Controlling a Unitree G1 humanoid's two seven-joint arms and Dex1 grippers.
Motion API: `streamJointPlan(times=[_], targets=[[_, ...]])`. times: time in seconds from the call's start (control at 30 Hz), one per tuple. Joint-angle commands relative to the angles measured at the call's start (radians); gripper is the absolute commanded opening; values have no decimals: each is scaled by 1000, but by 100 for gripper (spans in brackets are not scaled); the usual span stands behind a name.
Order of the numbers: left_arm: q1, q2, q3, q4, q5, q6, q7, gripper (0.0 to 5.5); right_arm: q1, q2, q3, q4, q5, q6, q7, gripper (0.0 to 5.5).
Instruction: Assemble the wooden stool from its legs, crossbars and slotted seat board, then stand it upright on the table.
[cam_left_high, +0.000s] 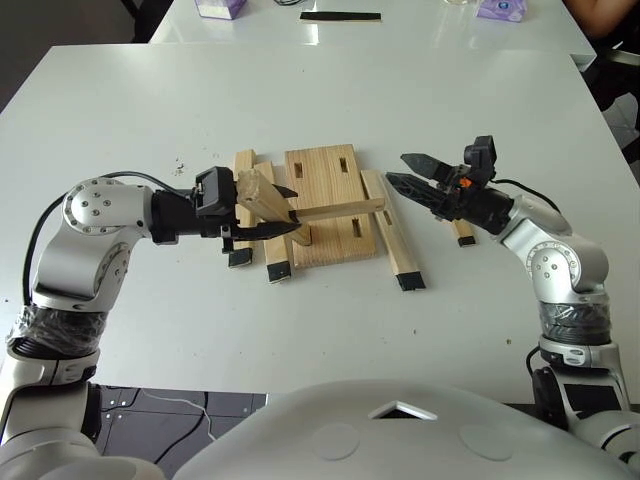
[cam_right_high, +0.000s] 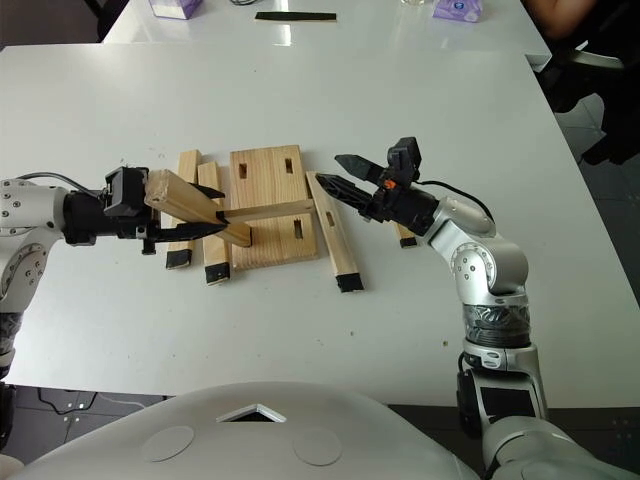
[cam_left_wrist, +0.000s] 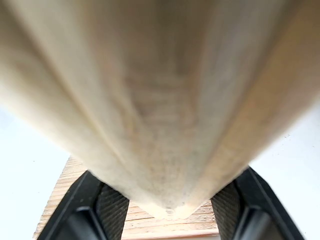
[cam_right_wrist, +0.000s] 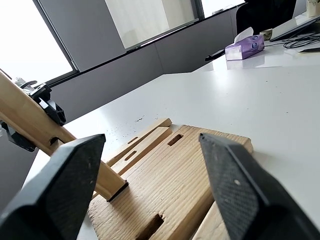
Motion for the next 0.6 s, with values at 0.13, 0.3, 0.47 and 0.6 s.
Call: streamJointPlan(times=[0.13,0.3,0.47,0.6], targets=[[3,18,6,48,25,119,0,296,6,-1,-12,25,-37,-39,-24,343],[84,85,70,23,73,106,-12,331,18,-4,-27,41,-46,-59,-27,343],[212,128,140,138,235,91,137,331,59,11,-22,21,-59,-79,-41,343],[253,-77,279,33,145,259,444,331,93,35,-29,13,-65,-96,-69,343]])
